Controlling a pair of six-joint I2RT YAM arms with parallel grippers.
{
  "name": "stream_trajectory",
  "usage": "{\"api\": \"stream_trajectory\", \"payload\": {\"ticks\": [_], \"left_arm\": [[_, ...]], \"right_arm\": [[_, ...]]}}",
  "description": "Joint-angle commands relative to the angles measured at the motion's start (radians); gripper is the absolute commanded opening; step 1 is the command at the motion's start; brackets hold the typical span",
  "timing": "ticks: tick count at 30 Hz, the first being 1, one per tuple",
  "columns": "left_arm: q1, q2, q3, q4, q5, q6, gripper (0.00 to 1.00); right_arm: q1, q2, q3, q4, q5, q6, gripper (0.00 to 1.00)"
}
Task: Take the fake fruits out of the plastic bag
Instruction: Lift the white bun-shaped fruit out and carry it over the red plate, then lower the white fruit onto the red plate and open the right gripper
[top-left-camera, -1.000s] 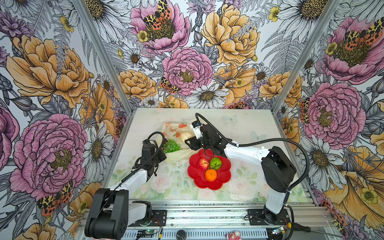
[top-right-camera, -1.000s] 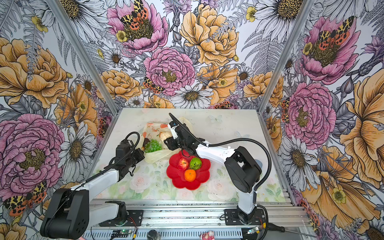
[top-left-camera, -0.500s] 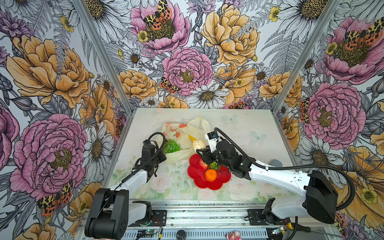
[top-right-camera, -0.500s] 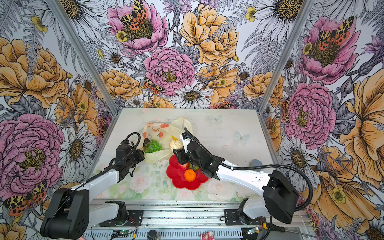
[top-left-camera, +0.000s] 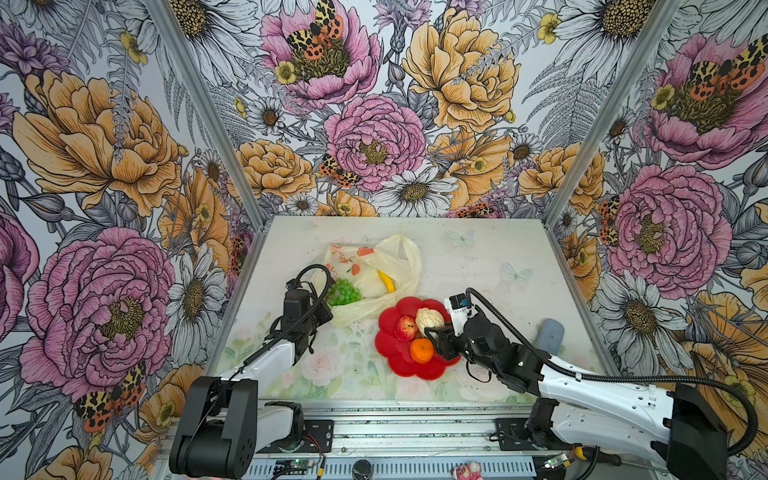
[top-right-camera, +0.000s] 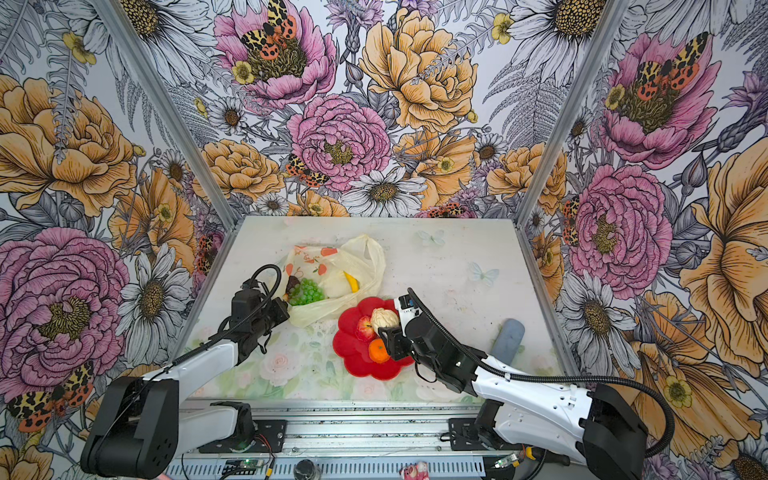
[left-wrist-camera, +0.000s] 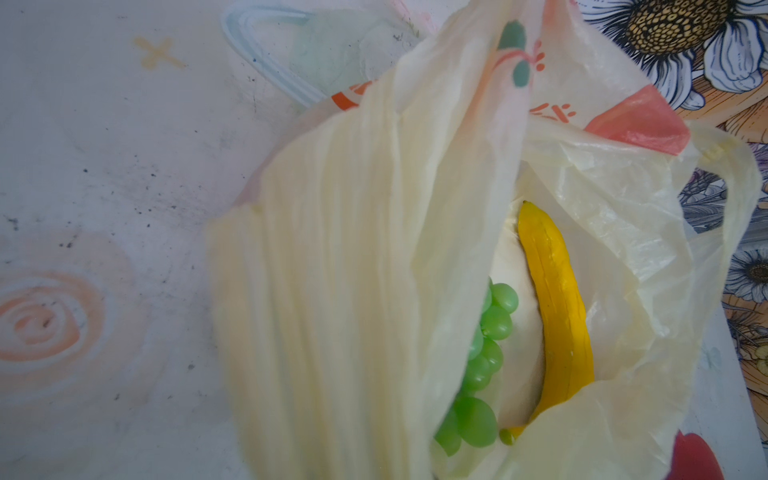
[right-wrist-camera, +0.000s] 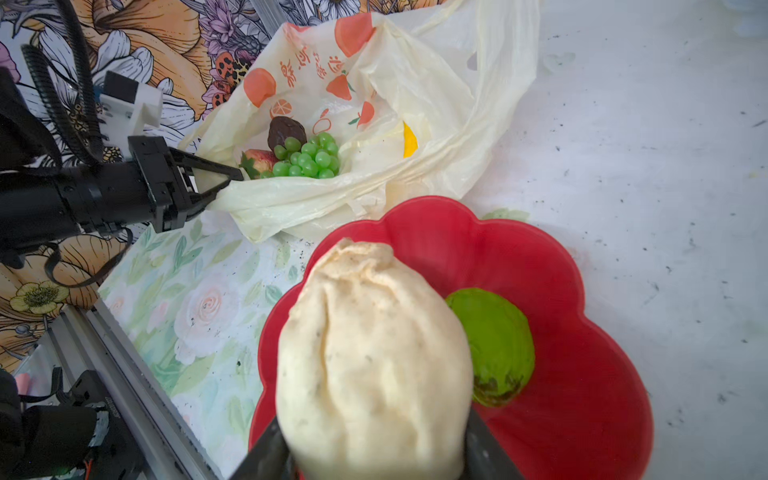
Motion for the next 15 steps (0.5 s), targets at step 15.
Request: {"api": "stream_trajectory", "payload": {"ticks": [15], "left_arm": [[0.009, -0.011, -0.014, 0.029, -0.007, 0.021, 0.11]], "right_arm": [[0.014, -0.051, -0.121, -0.018, 0.025, -0.05, 0.49]]}}
